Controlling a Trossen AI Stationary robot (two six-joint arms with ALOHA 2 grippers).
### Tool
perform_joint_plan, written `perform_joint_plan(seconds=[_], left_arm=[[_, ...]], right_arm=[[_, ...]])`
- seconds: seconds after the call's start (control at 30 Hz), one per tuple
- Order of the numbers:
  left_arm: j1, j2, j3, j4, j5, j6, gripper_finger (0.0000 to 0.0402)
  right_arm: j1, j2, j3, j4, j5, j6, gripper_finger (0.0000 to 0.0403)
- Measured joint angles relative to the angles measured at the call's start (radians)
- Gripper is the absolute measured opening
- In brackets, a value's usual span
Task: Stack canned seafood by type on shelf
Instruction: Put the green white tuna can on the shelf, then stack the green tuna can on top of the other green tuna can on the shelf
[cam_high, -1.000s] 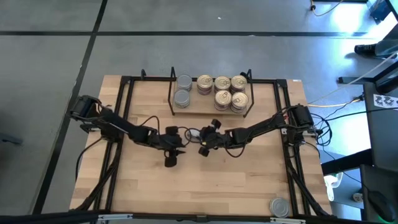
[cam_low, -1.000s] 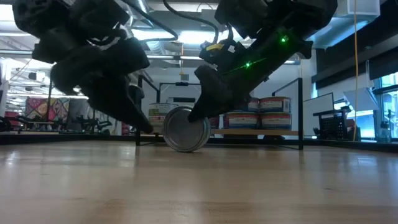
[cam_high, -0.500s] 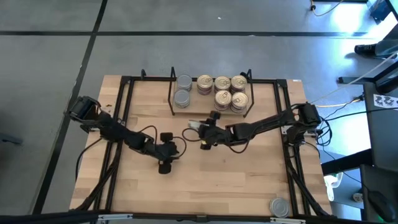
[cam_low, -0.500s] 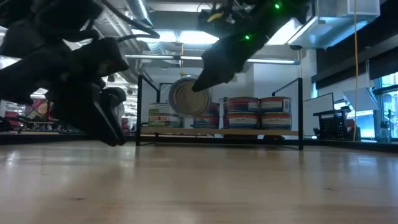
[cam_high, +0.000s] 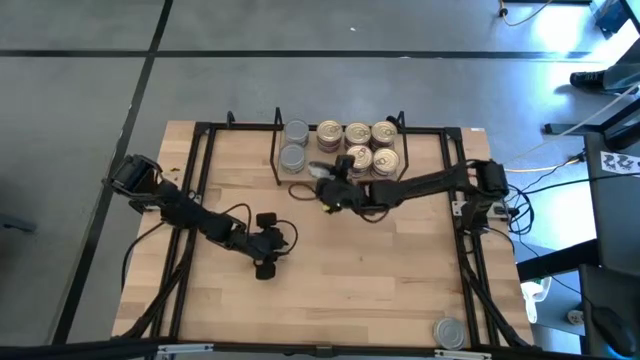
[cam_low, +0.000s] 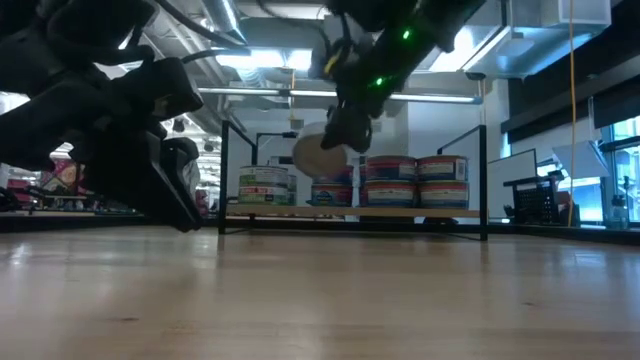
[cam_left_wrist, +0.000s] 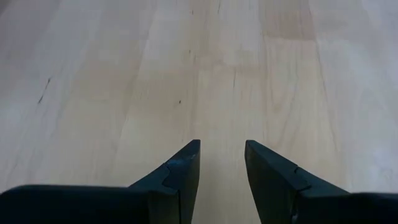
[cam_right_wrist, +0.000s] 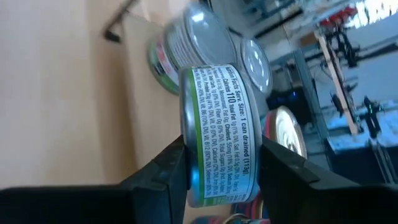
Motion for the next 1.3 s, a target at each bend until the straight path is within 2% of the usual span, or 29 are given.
perform_joint_plan(seconds=[0.27, 0.5, 0.57, 0.77, 0.9, 1.1, 1.3], left_arm=[[0.001, 0.0, 0.0, 0.004, -0.001, -0.017, 0.0125], [0.002, 0.0, 0.0, 0.004, -0.001, -0.019, 0.0125], [0.002, 0.0, 0.0, 0.004, -0.001, -0.019, 0.0125], [0.002, 0.0, 0.0, 0.004, -0.001, -0.018, 0.0125], [0.002, 0.0, 0.0, 0.004, -0.001, -0.014, 0.0125], [0.002, 0.0, 0.0, 0.004, -0.001, -0.016, 0.0125], [0.002, 0.0, 0.0, 0.004, -0.001, -0.026, 0.0125]], right_arm=[[-0.098, 0.077, 0.0, 0.015, -0.073, 0.003, 0.0153], [-0.139, 0.113, 0.002, 0.046, -0.057, 0.004, 0.0154], [-0.142, 0.115, 0.002, 0.04, -0.063, 0.005, 0.0172], [-0.139, 0.121, -0.001, 0.033, -0.151, 0.013, 0.026], [-0.138, 0.119, -0.001, 0.021, -0.212, 0.049, 0.0295], [-0.138, 0.077, 0.03, -0.108, -0.247, 0.09, 0.031], [-0.072, -0.003, 0.108, -0.403, -0.419, 0.24, 0.0311]])
